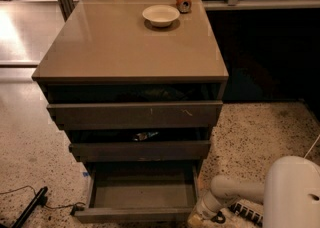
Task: Close bottom drawer
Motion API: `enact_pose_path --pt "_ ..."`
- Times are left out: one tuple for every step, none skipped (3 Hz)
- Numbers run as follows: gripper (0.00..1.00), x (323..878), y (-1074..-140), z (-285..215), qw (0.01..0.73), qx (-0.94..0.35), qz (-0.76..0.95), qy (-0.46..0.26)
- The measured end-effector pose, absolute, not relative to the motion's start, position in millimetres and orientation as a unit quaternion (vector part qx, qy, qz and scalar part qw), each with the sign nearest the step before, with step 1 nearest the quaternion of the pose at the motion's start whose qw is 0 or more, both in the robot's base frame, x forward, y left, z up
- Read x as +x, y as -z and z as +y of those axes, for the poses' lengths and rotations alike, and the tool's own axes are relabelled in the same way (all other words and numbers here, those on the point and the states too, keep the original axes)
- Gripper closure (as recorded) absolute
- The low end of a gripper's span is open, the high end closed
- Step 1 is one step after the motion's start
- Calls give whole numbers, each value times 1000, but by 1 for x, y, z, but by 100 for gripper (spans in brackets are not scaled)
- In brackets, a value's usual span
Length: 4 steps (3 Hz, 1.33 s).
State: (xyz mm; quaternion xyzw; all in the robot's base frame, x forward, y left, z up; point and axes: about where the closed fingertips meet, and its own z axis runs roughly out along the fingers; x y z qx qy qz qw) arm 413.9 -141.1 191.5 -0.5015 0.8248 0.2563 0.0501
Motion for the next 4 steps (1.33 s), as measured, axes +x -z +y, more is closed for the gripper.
enact_pose_path --pt "100 433 -193 -136 104 -480 835 -247" --pt "100 460 -200 -131 134 -468 841 -236" --pt "100 489 -219 -127 168 -461 846 -211" --pt "100 499 -232 -124 183 -458 848 -192"
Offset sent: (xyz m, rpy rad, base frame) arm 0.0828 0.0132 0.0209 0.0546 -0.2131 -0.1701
